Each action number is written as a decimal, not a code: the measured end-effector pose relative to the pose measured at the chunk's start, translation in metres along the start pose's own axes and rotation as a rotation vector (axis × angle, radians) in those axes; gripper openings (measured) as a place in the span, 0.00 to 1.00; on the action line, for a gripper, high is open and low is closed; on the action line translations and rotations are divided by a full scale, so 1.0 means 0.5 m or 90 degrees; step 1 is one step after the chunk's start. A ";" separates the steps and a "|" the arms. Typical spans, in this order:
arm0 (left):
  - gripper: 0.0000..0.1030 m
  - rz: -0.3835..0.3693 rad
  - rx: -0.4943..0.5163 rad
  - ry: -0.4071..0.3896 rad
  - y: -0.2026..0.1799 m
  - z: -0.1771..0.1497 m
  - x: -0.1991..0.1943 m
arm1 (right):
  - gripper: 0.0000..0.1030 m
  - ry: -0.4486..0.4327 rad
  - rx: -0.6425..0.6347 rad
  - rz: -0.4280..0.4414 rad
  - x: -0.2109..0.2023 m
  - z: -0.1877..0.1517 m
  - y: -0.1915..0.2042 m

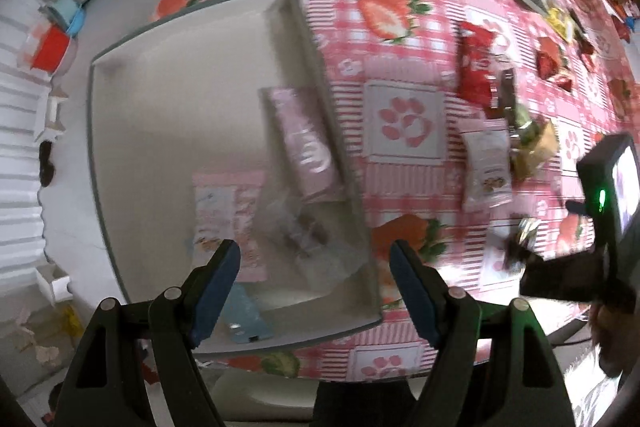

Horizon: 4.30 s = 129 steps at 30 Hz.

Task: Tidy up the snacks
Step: 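Move both tools back over the remaining snacks on the table, then grasp the pink Crispy Cranberry pack with the left tool while the right tool grasps the Hello Kitty candy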

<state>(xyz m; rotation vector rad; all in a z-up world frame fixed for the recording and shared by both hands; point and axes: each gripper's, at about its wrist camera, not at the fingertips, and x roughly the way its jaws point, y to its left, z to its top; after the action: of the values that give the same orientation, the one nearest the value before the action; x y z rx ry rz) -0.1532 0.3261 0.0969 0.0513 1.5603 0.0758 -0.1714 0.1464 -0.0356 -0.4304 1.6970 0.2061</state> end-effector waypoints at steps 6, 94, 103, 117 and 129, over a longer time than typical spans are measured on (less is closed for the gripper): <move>0.78 -0.034 0.041 -0.004 -0.095 0.029 -0.006 | 1.00 -0.013 0.103 -0.013 0.001 -0.012 -0.143; 0.78 -0.058 -0.014 0.103 -0.255 0.128 0.138 | 1.00 -0.076 0.062 0.083 -0.037 -0.050 -0.264; 0.78 -0.055 -0.011 0.117 -0.267 0.129 0.178 | 1.00 -0.078 -0.235 0.007 -0.041 -0.049 -0.086; 0.49 -0.069 -0.011 0.096 -0.237 0.116 0.147 | 0.28 -0.015 -0.206 0.034 -0.059 -0.019 -0.070; 0.49 -0.067 0.006 -0.004 -0.189 0.068 -0.003 | 0.28 -0.037 -0.016 0.123 -0.146 0.025 -0.205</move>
<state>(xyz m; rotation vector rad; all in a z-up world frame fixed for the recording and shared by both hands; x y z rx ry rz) -0.1178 0.2321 0.0910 -0.0237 1.5548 -0.0145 -0.1108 0.0698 0.0444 -0.2762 1.6807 0.3772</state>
